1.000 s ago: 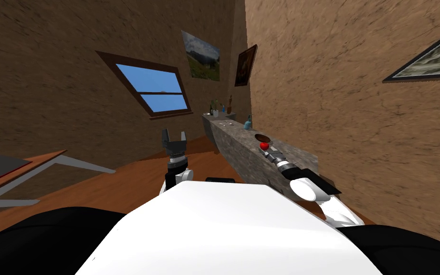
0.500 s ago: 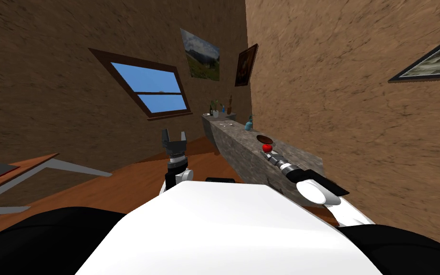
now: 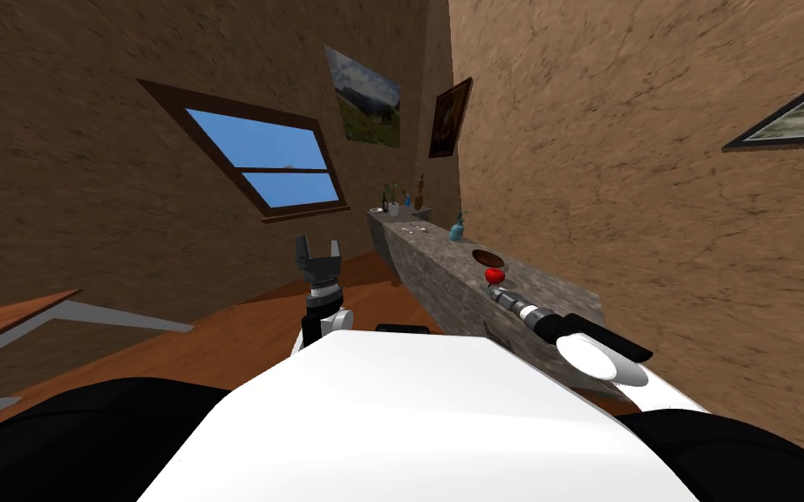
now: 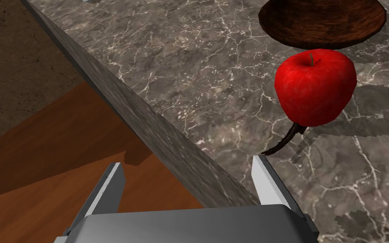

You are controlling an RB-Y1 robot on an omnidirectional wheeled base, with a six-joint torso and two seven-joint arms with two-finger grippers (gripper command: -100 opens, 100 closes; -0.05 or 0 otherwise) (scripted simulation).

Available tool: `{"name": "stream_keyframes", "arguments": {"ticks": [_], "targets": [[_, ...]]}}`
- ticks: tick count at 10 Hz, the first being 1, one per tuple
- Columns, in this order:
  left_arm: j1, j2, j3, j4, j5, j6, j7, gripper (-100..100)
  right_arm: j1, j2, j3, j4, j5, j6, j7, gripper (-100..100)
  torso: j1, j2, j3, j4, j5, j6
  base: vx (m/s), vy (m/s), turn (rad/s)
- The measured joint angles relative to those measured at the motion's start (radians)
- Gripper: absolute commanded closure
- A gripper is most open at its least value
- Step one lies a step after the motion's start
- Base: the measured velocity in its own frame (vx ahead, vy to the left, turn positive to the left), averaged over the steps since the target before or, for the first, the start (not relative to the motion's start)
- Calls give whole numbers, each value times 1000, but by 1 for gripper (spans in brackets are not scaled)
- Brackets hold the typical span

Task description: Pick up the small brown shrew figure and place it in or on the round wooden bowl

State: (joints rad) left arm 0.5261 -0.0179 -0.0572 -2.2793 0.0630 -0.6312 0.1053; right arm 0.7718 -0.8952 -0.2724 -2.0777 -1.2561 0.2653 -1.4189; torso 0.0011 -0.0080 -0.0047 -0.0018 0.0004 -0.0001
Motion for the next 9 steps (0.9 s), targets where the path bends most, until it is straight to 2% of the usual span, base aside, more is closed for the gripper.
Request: {"name": "stream_keyframes", "arguments": {"ticks": [1, 2, 4, 6, 8, 9], "targets": [[0, 0, 0, 0, 0, 0, 0, 0, 18, -15, -6, 4, -22, 12, -23, -100, 0, 1, 0, 0, 0, 0, 131, 35, -34], [0, 0, 0, 0, 0, 0, 0, 0, 38, -58, -12, 31, -74, 19, -42, -100, 0, -1, 0, 0, 0, 0, 114, 30, -21], [0, 0, 0, 0, 0, 0, 0, 0, 65, -74, -28, 40, -82, 64, -117, -100, 0, 0, 0, 0, 0, 0, 113, 32, -31], [0, 0, 0, 0, 0, 0, 0, 0, 104, -112, -31, 73, -154, 78, -136, -100, -1, -1, 0, 0, 0, 0, 124, 16, -25], [0, 0, 0, 0, 0, 0, 0, 0, 136, -132, -39, 81, -150, 108, -209, -100, -1, 0, 0, 0, 0, 0, 119, 20, -31], [0, 0, 0, 0, 0, 0, 0, 0, 148, -145, -44, 95, -179, 118, -219, -100, -1, 0, 0, 0, 0, 0, 130, 18, -27]]}}
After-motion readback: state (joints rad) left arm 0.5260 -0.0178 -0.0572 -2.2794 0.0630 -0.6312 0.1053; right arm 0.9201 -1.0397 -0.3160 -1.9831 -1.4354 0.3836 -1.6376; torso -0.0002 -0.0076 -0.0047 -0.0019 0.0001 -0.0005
